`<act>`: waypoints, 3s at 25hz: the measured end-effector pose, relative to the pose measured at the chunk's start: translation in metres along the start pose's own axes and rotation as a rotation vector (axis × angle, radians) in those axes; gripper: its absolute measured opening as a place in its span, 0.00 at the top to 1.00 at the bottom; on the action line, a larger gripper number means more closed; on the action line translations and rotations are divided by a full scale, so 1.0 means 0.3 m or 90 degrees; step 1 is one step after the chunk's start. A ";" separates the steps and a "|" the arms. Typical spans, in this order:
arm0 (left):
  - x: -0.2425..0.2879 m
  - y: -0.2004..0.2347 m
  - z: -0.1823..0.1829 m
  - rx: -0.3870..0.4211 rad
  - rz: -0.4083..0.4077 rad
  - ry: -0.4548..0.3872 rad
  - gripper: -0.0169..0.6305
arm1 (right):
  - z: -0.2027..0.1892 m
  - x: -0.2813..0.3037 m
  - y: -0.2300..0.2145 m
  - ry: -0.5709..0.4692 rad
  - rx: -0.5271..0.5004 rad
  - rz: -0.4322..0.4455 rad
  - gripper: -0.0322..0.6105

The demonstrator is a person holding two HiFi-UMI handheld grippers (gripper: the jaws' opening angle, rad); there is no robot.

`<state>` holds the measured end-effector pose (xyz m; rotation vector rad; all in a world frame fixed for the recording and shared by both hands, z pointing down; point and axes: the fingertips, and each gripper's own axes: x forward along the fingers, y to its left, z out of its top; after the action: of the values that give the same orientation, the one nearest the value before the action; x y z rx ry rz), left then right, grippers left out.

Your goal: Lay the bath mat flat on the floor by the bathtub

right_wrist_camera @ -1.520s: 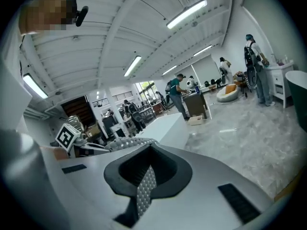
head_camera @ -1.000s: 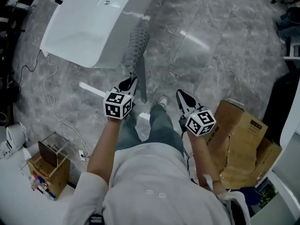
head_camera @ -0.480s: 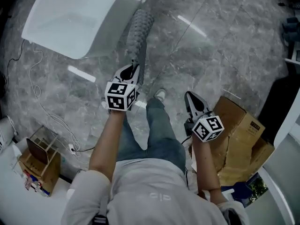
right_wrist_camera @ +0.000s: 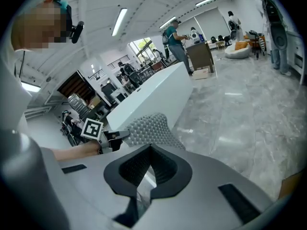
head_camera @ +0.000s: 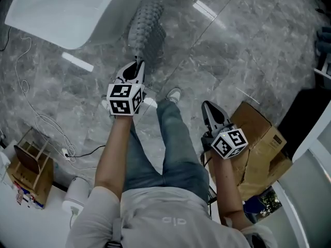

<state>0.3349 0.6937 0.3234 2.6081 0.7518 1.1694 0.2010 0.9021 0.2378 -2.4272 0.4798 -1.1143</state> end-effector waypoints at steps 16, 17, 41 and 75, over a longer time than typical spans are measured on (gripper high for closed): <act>-0.199 0.506 -0.423 -0.076 0.104 0.006 0.91 | -0.291 0.329 0.242 0.090 -0.040 0.065 0.91; -0.211 0.538 -0.442 -0.078 0.107 0.007 0.91 | -0.308 0.345 0.254 0.094 -0.044 0.065 0.91; -0.605 1.157 -0.796 -0.177 0.212 0.025 0.91 | -0.562 0.728 0.696 0.203 -0.106 0.113 0.91; -0.609 2.296 -1.156 -0.224 0.324 0.232 0.65 | -0.846 1.225 1.062 0.251 -0.103 0.085 0.91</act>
<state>0.2321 -0.0021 0.6887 2.3710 -0.0985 1.7556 0.1894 0.3986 0.4552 -2.2654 0.8727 -1.5513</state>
